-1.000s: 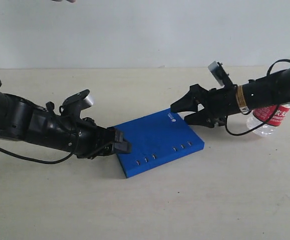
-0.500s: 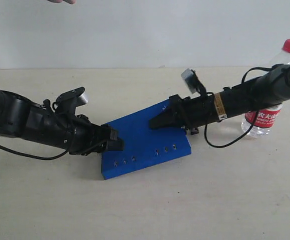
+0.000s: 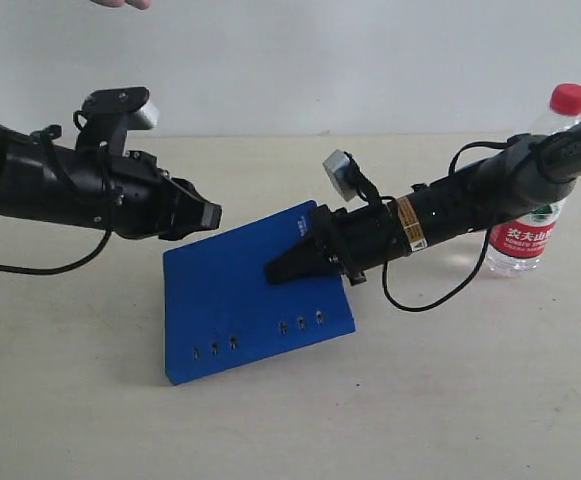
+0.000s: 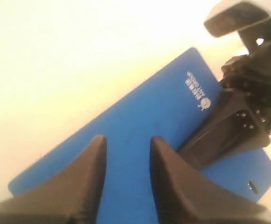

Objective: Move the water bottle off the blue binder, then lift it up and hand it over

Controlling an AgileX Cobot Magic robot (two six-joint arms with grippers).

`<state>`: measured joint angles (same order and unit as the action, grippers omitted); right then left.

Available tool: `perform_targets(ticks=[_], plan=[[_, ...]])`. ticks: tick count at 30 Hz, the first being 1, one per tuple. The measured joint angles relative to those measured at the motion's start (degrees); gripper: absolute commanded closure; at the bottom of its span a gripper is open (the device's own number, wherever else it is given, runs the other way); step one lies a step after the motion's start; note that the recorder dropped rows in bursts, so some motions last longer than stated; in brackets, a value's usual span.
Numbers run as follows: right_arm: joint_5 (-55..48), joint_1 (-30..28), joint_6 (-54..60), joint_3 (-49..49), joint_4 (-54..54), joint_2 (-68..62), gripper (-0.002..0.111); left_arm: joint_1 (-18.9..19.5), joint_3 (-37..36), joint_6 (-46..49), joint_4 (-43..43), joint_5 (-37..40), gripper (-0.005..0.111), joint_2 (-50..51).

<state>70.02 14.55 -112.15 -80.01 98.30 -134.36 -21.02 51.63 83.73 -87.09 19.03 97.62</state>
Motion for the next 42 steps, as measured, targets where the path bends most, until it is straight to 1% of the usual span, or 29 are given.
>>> perform_targets(ticks=[3, 6, 8, 11, 19, 26, 30, 35, 39, 42], plan=[[-0.2, 0.1, 0.6, 0.0, 1.2, 3.1, 0.108, 0.0, -1.4, 0.0, 0.3, -0.7, 0.08, -3.2], [-0.6, 0.4, 0.8, 0.0, 1.9, 6.8, 0.108, 0.0, -3.3, 0.0, 0.6, -4.3, 0.092, -6.9], [-0.8, 0.8, 0.8, 0.1, 2.2, 9.0, 0.108, 0.0, -4.5, 0.0, 0.7, -6.8, 0.102, -9.5], [-0.9, 2.0, 0.8, 0.1, 2.2, 12.4, 0.108, 0.0, -6.5, 0.7, 0.8, -10.2, 0.102, -14.4], [-0.9, 3.2, 1.3, 0.1, 2.3, 17.2, 0.108, 0.0, -11.3, 1.0, 1.0, -13.9, 0.102, -29.9], [-0.9, 3.2, 1.3, 0.6, 2.6, 18.7, 0.108, 0.0, -15.5, 1.2, 1.0, -14.2, 0.102, -40.0], [-1.2, 3.2, 6.7, 4.8, 2.6, 20.5, 0.108, 0.0, -18.8, 1.2, 1.0, -14.2, 0.102, -44.9], [-1.3, 3.2, 15.2, 10.5, 2.9, 23.8, 0.108, 0.0, -23.8, 0.7, 1.0, -14.2, 0.102, -47.8], [-2.2, 3.2, 18.1, 11.9, 3.1, 25.8, 0.108, 0.0, -26.5, 0.4, 1.0, -15.0, 0.102, -47.8], [-4.9, 3.2, 19.1, 12.1, 3.1, 27.3, 0.108, 0.0, -26.8, 0.4, 1.0, -15.4, 0.102, -47.5]])
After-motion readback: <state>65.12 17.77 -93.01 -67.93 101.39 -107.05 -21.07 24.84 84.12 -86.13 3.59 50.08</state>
